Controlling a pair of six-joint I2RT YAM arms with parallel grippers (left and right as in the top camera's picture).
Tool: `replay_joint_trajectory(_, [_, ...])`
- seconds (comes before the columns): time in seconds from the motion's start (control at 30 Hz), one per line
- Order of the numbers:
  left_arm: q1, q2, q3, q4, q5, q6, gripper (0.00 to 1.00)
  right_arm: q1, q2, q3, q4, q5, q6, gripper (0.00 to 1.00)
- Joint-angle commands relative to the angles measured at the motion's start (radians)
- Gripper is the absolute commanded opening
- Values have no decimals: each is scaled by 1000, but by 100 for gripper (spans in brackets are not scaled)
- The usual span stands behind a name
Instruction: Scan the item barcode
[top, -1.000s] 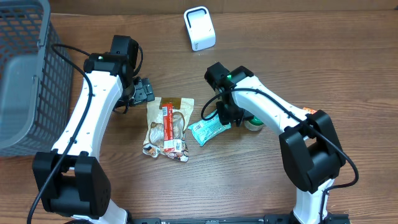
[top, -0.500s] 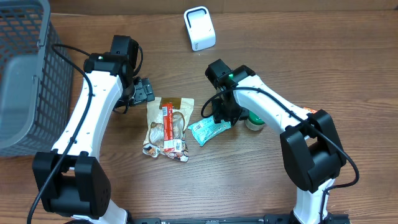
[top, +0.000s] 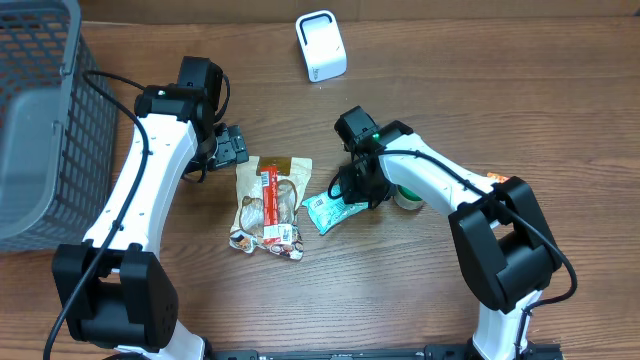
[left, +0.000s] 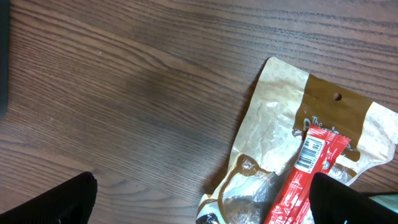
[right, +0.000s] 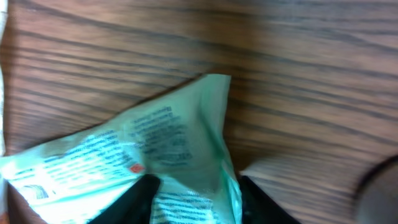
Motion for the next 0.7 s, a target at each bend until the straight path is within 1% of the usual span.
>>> replay_joint_trajectory(0.0, [3,1,16,1,-9,1,100,7,25,-54,2,-44,6,28])
replay_joint_trajectory(0.03, [3,1,16,1,-9,1,100,7,24,-51,1,-48,6,20])
replay_joint_trajectory(0.2, [3,1,16,1,-9,0,100,-12,2,48,-79,-46,-5,4])
replay_joint_trajectory(0.3, [3,1,16,1,-9,0,99,-24,-42,125,-112,-33,-33,4])
replay_joint_trajectory(0.4, [3,1,16,1,-9,1,100,-28,-100,192,-133,19,-61,4])
replay_joint_trajectory(0.57, [3,1,16,1,-9,1,99,-29,-196,271,-137,40,-221,4])
replay_joint_trajectory(0.67, [3,1,16,1,-9,1,99,-38,-248,294,-80,48,-283,4])
